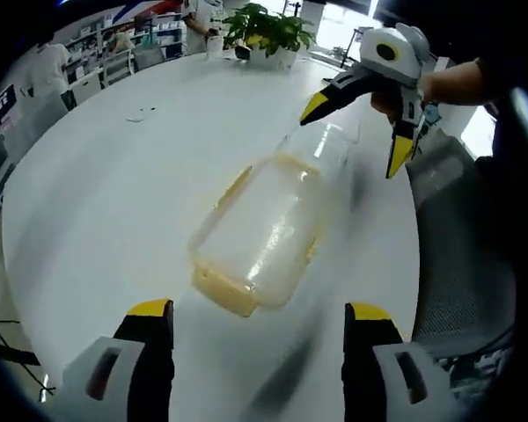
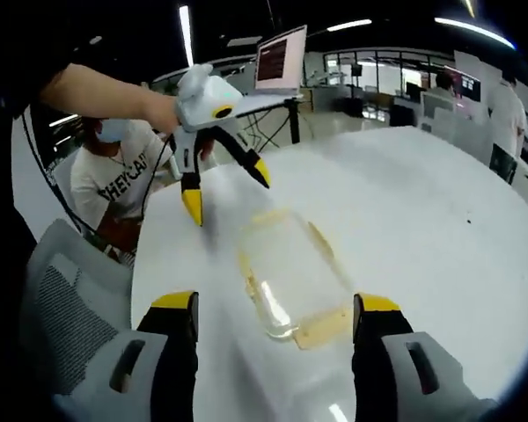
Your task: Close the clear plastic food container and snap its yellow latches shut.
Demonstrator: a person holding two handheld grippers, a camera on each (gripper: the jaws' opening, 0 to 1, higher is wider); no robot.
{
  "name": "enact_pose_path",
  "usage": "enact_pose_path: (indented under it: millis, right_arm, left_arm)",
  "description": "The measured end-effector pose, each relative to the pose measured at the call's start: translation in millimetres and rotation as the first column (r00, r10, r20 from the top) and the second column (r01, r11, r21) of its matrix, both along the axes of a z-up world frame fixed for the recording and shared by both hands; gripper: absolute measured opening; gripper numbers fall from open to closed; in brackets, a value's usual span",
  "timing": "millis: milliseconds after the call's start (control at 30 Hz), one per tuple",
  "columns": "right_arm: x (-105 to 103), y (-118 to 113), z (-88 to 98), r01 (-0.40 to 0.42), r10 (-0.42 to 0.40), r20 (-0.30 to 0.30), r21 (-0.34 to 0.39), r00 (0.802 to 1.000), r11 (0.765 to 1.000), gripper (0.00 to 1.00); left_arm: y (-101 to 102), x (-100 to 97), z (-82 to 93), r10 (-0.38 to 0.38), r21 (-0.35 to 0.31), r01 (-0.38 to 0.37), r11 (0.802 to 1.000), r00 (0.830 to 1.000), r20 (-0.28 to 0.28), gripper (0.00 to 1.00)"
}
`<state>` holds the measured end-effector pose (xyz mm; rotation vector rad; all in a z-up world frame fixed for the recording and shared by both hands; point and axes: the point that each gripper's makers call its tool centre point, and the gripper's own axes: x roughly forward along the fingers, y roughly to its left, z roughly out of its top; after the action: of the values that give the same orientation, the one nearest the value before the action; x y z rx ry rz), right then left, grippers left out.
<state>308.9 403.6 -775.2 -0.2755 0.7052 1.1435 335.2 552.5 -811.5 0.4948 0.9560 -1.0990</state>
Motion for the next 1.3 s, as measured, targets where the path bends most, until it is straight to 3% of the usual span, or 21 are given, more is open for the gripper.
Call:
enact_pose_path:
  millis: [133, 267, 433, 500, 633, 800, 833, 867, 1067, 1167, 1300]
  right_arm:
    - [4.2, -1.5, -6.4, -0.031, 0.03, -0.017, -0.048, 0.999, 0.998, 0.7]
    - [11.2, -5.1, -12.7, -0.085, 0.087, 0.015, -0.126, 0.996, 0.988, 0.69]
    - [12.2, -7.2, -24.4, -0.125, 0.123, -0.023, -0.182, 0.992, 0.975, 0.68]
    - [13.8, -7.2, -28.1, -0.145, 0.146, -0.011, -0.209, 0.989, 0.967, 0.67]
    - [14.0, -15.8, -43.6, -0.203, 0.211, -0.01, -0.325, 0.977, 0.924, 0.63]
    - [10.9, -14.5, -54.1, -0.246, 0.244, -0.048, -0.349, 0.969, 0.904, 0.67]
    - [10.8, -15.3, -54.7, -0.254, 0.253, -0.049, -0.358, 0.966, 0.899, 0.63]
    - [15.2, -18.4, -55.8, -0.272, 0.285, -0.025, -0.393, 0.958, 0.879, 0.61]
    - [23.0, -19.5, -60.0, -0.28, 0.292, -0.036, -0.415, 0.956, 0.865, 0.55]
    - [25.6, -23.5, -62.4, -0.295, 0.315, -0.033, -0.453, 0.949, 0.841, 0.51]
    - [22.2, -23.6, -65.7, -0.312, 0.32, -0.06, -0.455, 0.945, 0.834, 0.49]
  left_arm:
    - [3.7, 4.1, -4.2, -0.042, 0.042, 0.042, 0.998, 0.999, 0.001, 0.75]
    - [4.2, 8.1, -6.3, -0.078, 0.067, 0.078, 0.995, 0.997, 0.001, 0.71]
    - [1.9, 10.3, -9.7, -0.119, 0.093, 0.119, 0.989, 0.993, 0.0, 0.7]
    - [2.1, 10.4, -12.6, -0.143, 0.111, 0.143, 0.984, 0.99, -0.002, 0.7]
    - [1.4, 11.7, -15.7, -0.173, 0.129, 0.172, 0.977, 0.985, -0.005, 0.68]
    - [-3.2, 13.6, -18.9, -0.205, 0.14, 0.203, 0.969, 0.979, -0.004, 0.67]
    - [-3.5, 14.3, -19.7, -0.219, 0.148, 0.217, 0.965, 0.976, -0.001, 0.66]
    - [-3.7, 14.5, -20.2, -0.227, 0.154, 0.224, 0.962, 0.974, 0.0, 0.65]
    - [-7.4, 16.6, -22.6, -0.288, 0.175, 0.283, 0.943, 0.958, 0.0, 0.56]
    - [-9.9, 18.4, -24.3, -0.3, 0.182, 0.295, 0.938, 0.954, 0.001, 0.55]
    - [-13.4, 18.1, -26.2, -0.322, 0.197, 0.316, 0.928, 0.947, -0.001, 0.55]
